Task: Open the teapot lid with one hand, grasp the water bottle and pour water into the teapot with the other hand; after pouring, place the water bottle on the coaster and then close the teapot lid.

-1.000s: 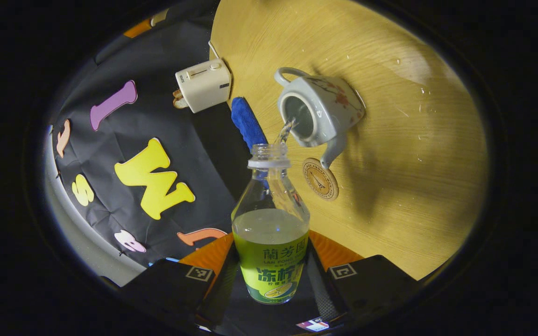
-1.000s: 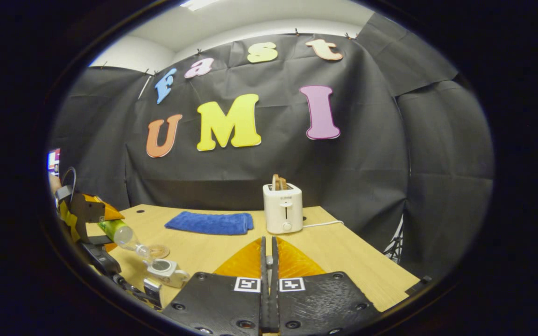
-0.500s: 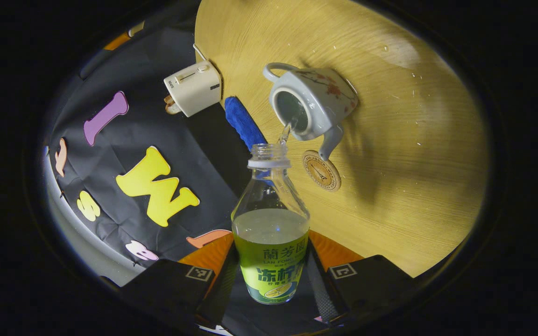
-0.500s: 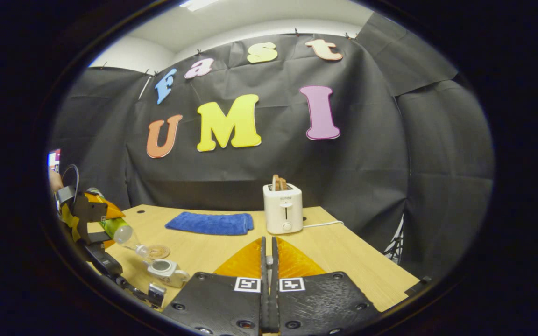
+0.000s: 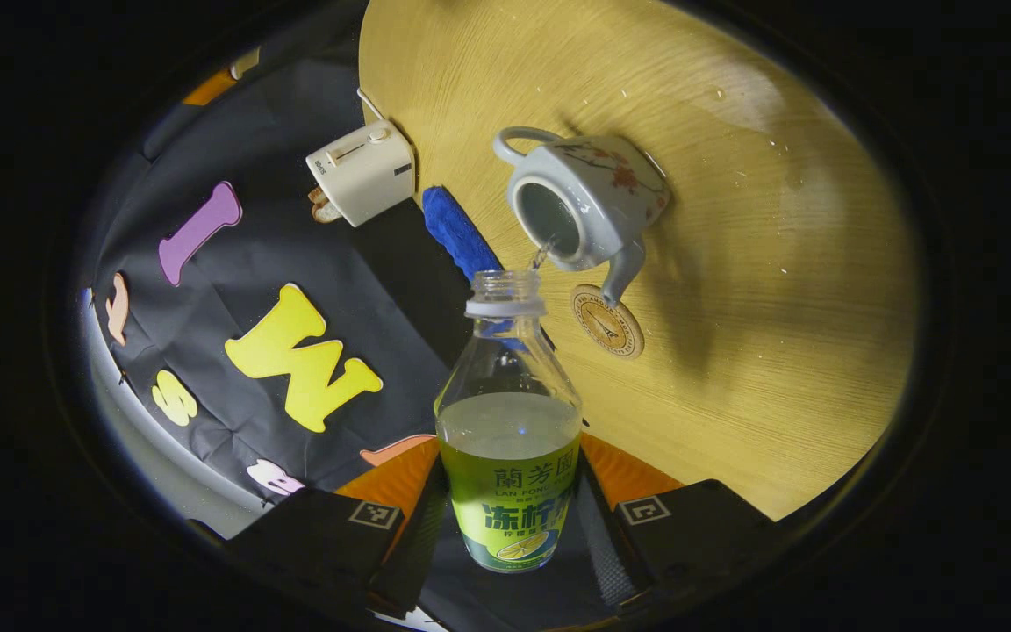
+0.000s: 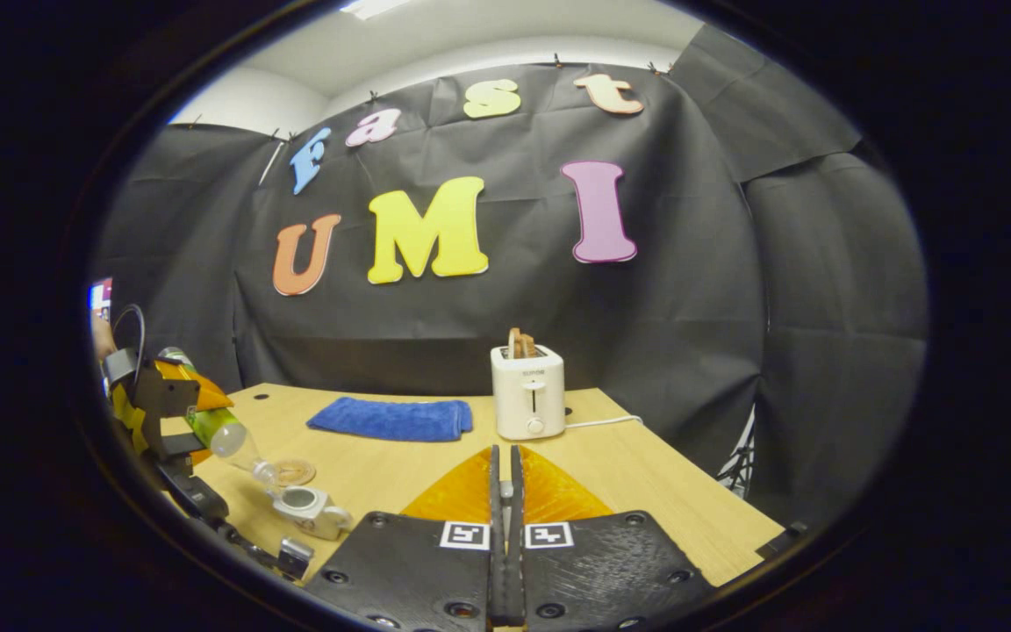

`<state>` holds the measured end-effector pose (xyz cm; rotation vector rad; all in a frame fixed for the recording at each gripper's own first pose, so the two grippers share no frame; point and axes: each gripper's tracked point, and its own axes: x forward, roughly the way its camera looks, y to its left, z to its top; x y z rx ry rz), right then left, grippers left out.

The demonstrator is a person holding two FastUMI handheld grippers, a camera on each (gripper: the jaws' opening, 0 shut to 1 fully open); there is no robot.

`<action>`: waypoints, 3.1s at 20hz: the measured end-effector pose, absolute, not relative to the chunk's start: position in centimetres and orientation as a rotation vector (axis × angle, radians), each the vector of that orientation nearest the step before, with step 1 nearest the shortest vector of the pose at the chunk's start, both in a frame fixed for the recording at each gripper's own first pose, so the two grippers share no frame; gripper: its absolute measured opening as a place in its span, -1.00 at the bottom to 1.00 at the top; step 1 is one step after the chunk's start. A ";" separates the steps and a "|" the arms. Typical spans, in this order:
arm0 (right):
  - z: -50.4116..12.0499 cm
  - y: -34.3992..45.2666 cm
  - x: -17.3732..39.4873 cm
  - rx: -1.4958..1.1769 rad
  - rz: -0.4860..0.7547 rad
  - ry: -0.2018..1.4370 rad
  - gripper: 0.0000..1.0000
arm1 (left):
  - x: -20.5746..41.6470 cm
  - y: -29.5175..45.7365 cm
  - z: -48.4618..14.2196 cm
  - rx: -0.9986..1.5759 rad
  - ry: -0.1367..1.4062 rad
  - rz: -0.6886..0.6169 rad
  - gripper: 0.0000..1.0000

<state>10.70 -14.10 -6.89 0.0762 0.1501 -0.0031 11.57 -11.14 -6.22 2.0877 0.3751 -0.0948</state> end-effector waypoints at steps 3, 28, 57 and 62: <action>-6.9 -14.2 10.7 0.076 -0.005 0.152 -1.00 | 11.6 -11.2 -6.2 2.088 0.371 -0.096 0.51; -6.8 -13.9 10.6 0.047 -0.020 0.143 -1.00 | 12.2 -10.6 -0.2 1.292 0.172 -0.022 0.50; -8.8 -13.9 11.6 0.040 -0.034 0.191 -1.00 | 24.0 -10.0 -9.2 -0.071 0.099 -0.068 0.57; -8.9 -13.1 11.6 0.020 -0.021 0.192 -0.99 | 23.9 -10.2 -9.7 -0.075 0.116 -0.095 0.61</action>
